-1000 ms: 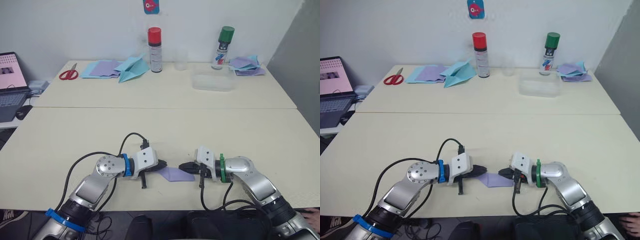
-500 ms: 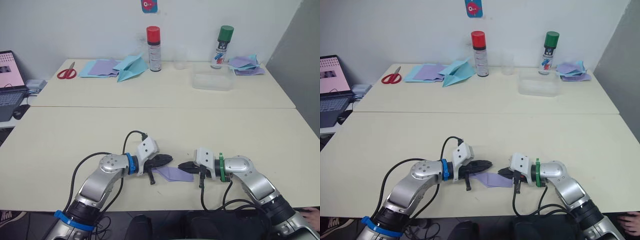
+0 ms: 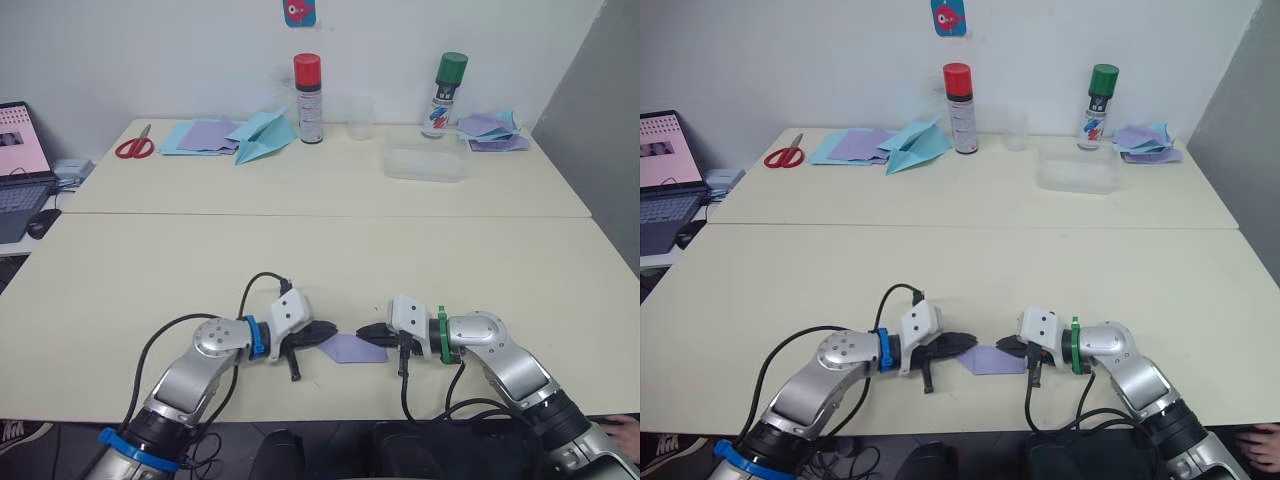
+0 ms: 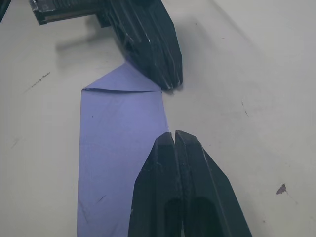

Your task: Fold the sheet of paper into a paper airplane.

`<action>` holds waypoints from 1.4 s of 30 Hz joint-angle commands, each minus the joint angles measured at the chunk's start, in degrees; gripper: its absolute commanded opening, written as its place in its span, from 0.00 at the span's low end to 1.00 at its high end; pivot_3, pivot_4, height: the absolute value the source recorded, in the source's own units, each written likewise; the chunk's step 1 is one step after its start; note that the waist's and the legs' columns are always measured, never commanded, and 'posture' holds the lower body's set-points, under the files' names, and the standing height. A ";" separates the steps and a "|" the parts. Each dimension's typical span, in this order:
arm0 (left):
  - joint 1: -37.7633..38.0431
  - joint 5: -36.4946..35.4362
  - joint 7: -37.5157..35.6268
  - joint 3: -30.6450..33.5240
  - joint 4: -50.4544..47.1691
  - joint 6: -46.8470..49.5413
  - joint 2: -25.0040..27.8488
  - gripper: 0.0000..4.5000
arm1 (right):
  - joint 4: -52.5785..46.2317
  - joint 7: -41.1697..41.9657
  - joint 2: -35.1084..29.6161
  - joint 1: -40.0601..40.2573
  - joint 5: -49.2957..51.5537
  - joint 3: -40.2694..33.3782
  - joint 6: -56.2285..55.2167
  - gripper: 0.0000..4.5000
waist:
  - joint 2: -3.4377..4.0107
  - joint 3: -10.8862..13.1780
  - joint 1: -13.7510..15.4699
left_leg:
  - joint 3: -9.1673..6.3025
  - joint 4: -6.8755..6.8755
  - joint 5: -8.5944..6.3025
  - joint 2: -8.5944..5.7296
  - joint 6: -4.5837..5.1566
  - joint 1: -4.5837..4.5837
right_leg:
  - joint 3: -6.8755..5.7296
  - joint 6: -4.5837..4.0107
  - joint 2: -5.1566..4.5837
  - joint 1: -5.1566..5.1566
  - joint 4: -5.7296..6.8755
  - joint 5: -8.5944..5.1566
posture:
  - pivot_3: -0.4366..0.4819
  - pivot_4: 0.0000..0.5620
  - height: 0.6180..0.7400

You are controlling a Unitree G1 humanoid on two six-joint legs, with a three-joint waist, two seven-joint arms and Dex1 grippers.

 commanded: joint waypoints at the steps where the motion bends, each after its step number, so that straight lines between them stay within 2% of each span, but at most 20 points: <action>1: 4.74 2.30 0.13 1.51 4.84 0.90 3.67 0.00 | 2.29 0.51 -1.24 0.83 -2.08 0.59 1.36 0.02 | -0.01 -0.06 -0.07 | 0.02 -0.01 0.00 0.00 0.00 0.00 | 0.01 -0.01 0.00 0.00 0.00 -0.01 | 0.48 0.27 1.00; 6: 8.06 1.86 -0.15 3.14 3.57 -0.24 6.13 0.00 | 2.58 0.92 -1.34 0.63 -2.08 0.60 1.12 0.02 | 0.06 -0.35 -0.17 | 0.06 -0.28 0.00 0.04 0.00 0.16 | 0.00 -0.01 0.01 0.00 0.00 -0.01 | 0.48 0.27 1.00; 10: 8.92 0.97 -0.01 4.29 2.13 0.04 5.95 0.00 | 3.15 1.73 -1.14 -0.05 -1.19 -0.29 0.31 0.02 | 0.19 -0.51 -0.06 | 0.05 -0.44 0.00 0.01 0.00 0.26 | 0.00 -0.23 0.00 -0.01 0.00 -0.15 | 0.48 0.27 1.00; 14: 7.90 -0.64 0.42 4.61 0.96 0.85 4.02 0.00 | -0.30 3.44 0.51 -1.20 5.94 -5.19 0.17 0.02 | 0.24 -0.36 -0.05 | 0.06 -0.48 0.00 0.01 0.00 0.24 | 0.01 -0.25 0.00 -0.01 -0.01 -0.15 | 0.48 0.27 1.00; 17: 6.68 -4.36 0.51 7.49 -0.93 2.42 3.00 0.00 | -4.51 5.38 -0.63 -2.32 10.13 -9.21 -0.30 0.02 | 0.35 -0.09 0.03 | 0.08 -0.47 0.00 -0.02 0.00 0.10 | 0.02 0.05 0.00 -0.08 -0.02 -0.01 | 0.48 0.27 1.00; 20: 6.49 -8.32 -1.58 12.49 -5.31 3.15 5.80 0.00 | -10.31 9.75 -4.98 -2.04 14.32 -12.28 1.18 0.14 | 0.24 0.50 0.03 | 0.03 -0.48 0.00 -0.02 -0.01 -0.01 | -0.06 0.19 0.00 -0.15 -0.01 -0.01 | 0.48 0.27 1.00; 23: 7.06 -8.87 -2.49 16.51 -9.01 0.87 8.89 0.00 | -15.78 13.40 -9.00 0.33 16.74 -13.24 0.86 0.38 | -0.18 0.89 0.03 | -0.07 -0.59 0.00 0.02 -0.01 -0.18 | -0.19 0.18 0.03 -0.33 0.00 -0.09 | 0.48 0.27 1.00; 26: 7.58 -10.81 -2.18 20.75 -13.51 1.14 10.49 0.00 | -20.07 15.64 -11.54 3.47 17.92 -13.33 -0.19 0.63 | -0.19 0.90 0.07 | -0.09 -0.67 0.00 0.03 -0.02 -0.64 | -0.24 0.38 0.01 -0.73 0.02 -0.25 | 0.48 0.27 1.00; 29: 9.78 -12.10 -2.96 22.34 -19.11 1.26 11.51 0.00 | -19.89 16.40 -12.50 5.34 15.42 -11.86 -1.76 0.87 | -0.20 0.90 -0.04 | -0.05 -0.63 -0.02 -0.02 -0.08 -1.04 | -0.19 0.42 -0.03 -1.08 0.02 -0.25 | 0.48 0.27 1.00; 37: 18.64 -10.22 -3.69 21.75 -29.09 -4.12 11.35 0.00 | -14.48 11.14 -6.94 2.84 8.06 -6.07 -2.89 0.87 | -0.21 0.95 -0.02 | -0.06 -0.62 -0.10 -0.01 -0.21 -0.97 | -0.18 0.46 -0.03 -1.07 0.05 -0.29 | 0.48 0.27 1.00; 40: 20.35 -11.42 -2.55 22.24 -31.06 -3.73 10.70 0.00 | -13.37 11.88 -6.55 2.44 7.87 -5.61 -4.19 0.73 | -0.20 0.96 -0.01 | -0.06 -0.48 -0.09 -0.02 -0.21 -0.94 | -0.17 0.46 -0.03 -1.01 0.10 -0.28 | 0.48 0.27 1.00; 42: 20.97 -11.79 -2.33 22.39 -31.53 -3.33 10.74 0.00 | -12.44 11.54 -6.36 2.33 7.09 -5.25 -4.34 0.58 | -0.20 0.96 0.00 | -0.05 -0.34 -0.09 -0.03 -0.21 -0.94 | -0.16 0.49 -0.04 -0.95 0.11 -0.25 | 0.48 0.27 1.00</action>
